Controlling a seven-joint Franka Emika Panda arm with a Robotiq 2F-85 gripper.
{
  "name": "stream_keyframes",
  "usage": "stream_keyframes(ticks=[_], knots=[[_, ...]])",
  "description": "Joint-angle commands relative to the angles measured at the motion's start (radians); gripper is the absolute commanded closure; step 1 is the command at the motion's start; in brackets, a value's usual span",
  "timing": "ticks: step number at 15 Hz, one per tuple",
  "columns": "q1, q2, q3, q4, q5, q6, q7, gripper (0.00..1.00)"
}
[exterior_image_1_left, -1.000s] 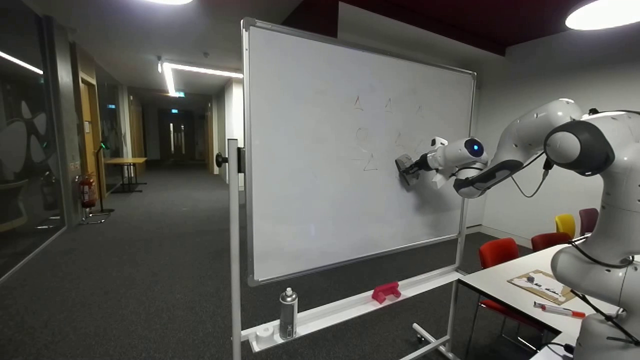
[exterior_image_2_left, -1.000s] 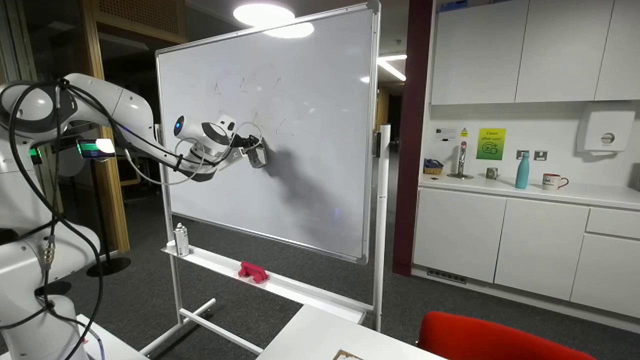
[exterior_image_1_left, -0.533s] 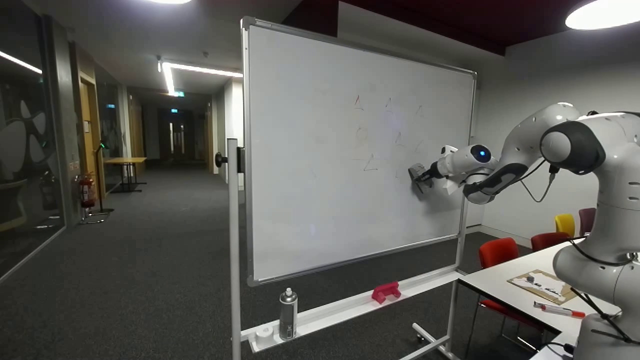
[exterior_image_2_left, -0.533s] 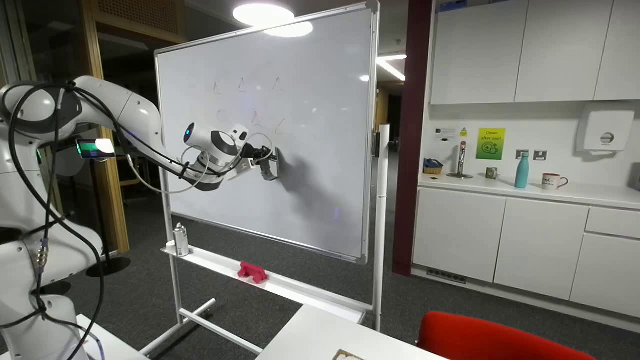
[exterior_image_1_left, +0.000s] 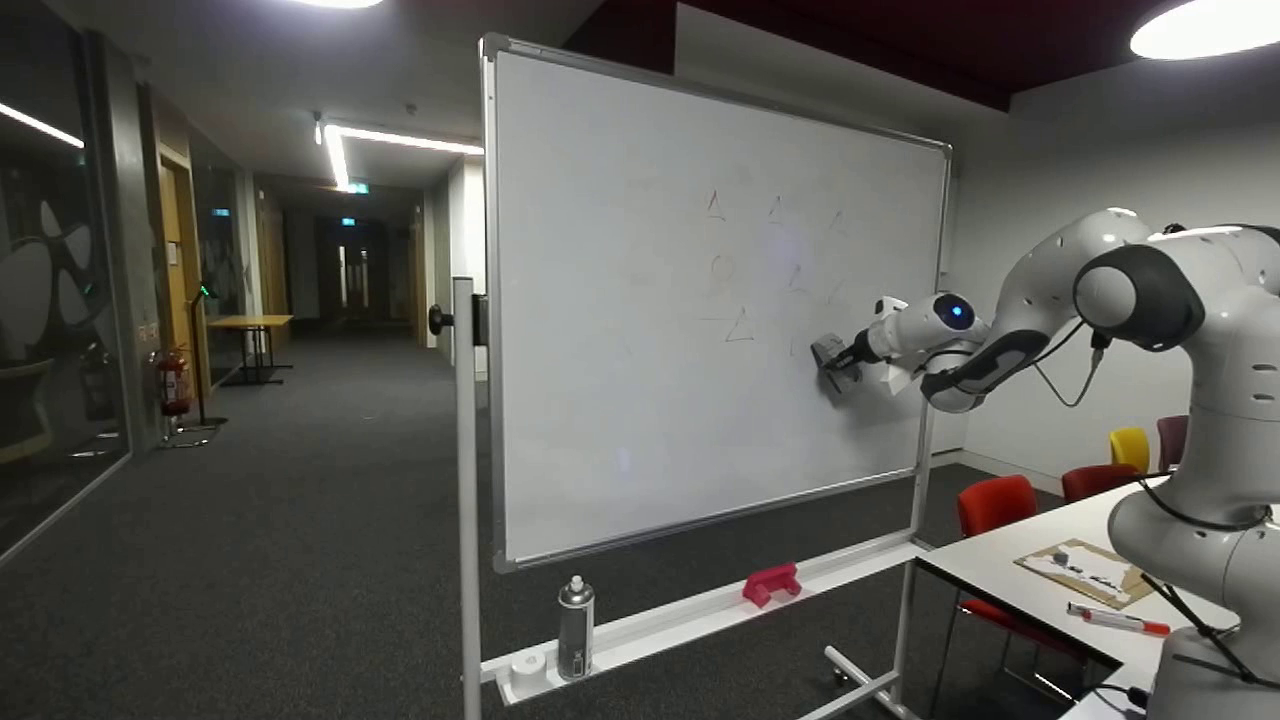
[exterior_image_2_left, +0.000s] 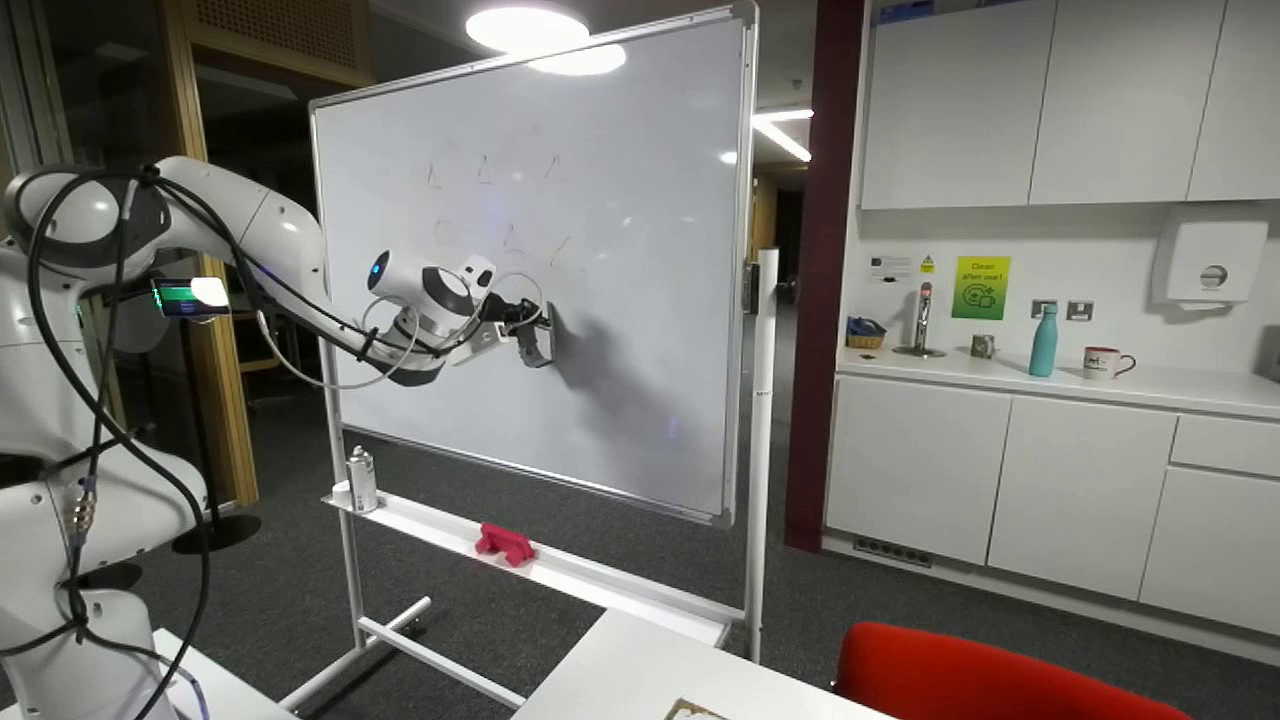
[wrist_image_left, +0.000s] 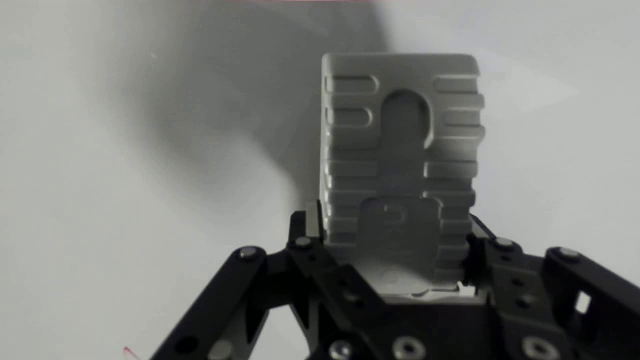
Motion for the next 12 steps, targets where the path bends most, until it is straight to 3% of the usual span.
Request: stream_keyframes(ticks=[1,12], knots=[[-0.003,-0.068,0.05,0.026,0.029,-0.008,0.0,0.65],[0.116,-0.121,0.059,0.079,0.027,-0.101,0.061,0.65]])
